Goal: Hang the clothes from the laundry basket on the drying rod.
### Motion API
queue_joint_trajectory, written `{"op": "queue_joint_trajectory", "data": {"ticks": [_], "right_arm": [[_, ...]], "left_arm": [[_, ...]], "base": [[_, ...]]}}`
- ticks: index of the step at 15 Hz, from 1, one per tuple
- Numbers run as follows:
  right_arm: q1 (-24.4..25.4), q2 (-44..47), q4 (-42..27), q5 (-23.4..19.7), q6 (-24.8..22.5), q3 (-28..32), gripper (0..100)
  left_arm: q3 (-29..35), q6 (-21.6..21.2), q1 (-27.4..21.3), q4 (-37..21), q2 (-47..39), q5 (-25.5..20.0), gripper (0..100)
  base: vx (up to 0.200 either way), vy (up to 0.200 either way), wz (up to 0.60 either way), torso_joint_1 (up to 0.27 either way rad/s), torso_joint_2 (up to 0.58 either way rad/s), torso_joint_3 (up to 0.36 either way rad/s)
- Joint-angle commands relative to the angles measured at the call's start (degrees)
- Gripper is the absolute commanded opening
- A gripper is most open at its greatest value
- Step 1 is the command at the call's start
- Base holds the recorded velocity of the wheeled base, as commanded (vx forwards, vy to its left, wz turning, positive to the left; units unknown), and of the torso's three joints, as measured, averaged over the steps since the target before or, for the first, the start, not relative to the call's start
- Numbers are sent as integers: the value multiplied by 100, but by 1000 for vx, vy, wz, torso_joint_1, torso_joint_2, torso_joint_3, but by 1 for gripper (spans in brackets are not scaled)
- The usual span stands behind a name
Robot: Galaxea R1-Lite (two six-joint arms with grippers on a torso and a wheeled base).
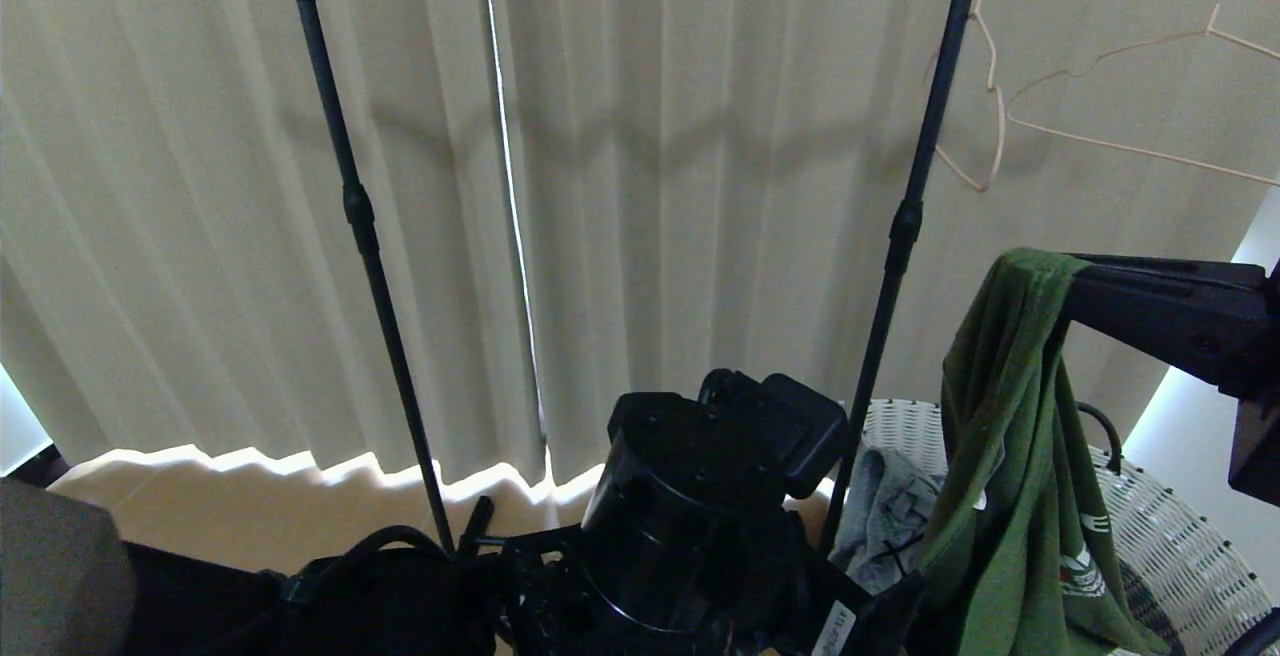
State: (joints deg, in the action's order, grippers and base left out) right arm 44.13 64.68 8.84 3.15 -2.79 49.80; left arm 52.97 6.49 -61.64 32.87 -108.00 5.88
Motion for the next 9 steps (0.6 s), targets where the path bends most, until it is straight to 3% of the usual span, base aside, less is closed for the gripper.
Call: {"op": "queue_joint_trajectory", "data": {"ticks": [1,5,9], "right_arm": [[69,-44,13,-7,-2,12,0],[69,-44,171,-68,-2,4,0],[69,-26,171,-68,-2,-40,0]], "left_arm": [[65,2,-6,9,-222,1,100],[65,204,-15,9,-275,19,100],[-718,186,-173,9,508,-25,100]], "base": [[0,0,0,0,0,0],[0,0,0,0,0,0],[0,0,0,0,0,0]]}}
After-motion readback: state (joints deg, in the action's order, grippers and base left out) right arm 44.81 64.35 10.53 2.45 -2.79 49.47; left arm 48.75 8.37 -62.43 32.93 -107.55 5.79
